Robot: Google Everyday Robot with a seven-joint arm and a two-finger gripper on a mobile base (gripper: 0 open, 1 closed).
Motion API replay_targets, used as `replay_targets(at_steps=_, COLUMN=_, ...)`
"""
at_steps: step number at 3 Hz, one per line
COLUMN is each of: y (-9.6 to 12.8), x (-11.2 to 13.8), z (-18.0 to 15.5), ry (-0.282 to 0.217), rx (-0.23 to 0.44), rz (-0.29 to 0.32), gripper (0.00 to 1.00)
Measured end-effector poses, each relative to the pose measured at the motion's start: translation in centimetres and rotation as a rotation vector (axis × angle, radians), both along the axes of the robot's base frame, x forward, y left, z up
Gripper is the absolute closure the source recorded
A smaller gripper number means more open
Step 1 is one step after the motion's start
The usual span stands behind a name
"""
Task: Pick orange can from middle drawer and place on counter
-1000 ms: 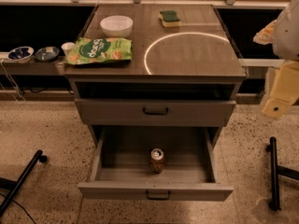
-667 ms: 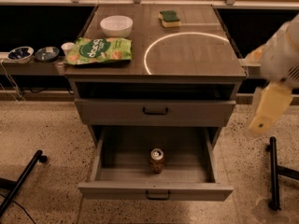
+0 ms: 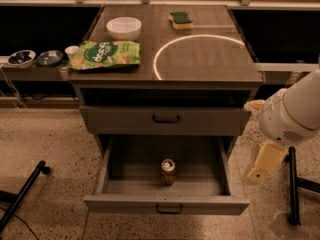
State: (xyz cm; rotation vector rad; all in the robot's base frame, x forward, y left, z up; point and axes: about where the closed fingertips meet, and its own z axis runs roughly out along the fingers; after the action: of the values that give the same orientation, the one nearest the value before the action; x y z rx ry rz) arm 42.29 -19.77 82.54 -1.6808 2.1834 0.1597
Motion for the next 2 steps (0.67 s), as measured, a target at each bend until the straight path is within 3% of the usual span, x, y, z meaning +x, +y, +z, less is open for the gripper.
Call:
replay_targets(at_steps=1, y=0.7, x=1.5, z=-2.0, ry=0.044, rx=0.017, rz=0.008, gripper=0.0)
replay_targets(at_steps=2, y=3.2, x=0.4, z=-7.3, ry=0.082, rx=0.12, rz=0.051, gripper=0.0)
